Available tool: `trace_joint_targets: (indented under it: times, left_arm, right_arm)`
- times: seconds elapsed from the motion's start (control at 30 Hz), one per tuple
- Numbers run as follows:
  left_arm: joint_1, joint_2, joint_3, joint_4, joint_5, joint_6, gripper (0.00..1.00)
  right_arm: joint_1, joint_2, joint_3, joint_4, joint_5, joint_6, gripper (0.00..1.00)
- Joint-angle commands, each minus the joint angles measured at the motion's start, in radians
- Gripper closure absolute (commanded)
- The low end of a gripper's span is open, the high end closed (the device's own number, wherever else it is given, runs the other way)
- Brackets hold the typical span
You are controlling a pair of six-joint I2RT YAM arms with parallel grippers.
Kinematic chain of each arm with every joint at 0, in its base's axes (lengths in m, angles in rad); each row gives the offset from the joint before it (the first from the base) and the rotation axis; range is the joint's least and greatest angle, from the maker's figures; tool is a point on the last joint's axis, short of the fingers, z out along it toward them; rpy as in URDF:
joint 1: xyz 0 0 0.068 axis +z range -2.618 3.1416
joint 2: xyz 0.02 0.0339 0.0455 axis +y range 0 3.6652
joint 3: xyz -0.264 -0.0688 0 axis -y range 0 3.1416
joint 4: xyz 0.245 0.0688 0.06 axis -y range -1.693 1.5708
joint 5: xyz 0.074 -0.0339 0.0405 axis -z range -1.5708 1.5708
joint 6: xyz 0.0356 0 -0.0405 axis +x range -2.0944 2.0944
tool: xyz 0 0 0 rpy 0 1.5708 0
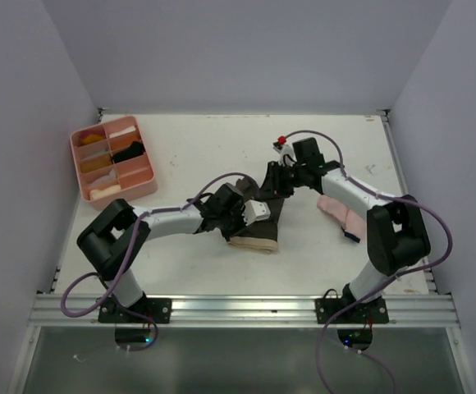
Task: Roll the underwear
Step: Fold the underwear
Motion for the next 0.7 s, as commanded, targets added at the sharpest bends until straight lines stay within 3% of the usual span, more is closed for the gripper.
trace_joint_targets:
  times: [0.0,0.67]
  left_arm:
    - [0.012,0.005,-0.051,-0.101,0.006,0.037,1.0]
    - [0.012,0.023,-0.038,-0.112,0.005,0.034,1.0]
  right_arm:
    - [0.067,-0.027,-0.028,0.074,0.03,-0.013,0.67]
    - [0.216,0.18,0.038,0.039,0.211,-0.056,0.65]
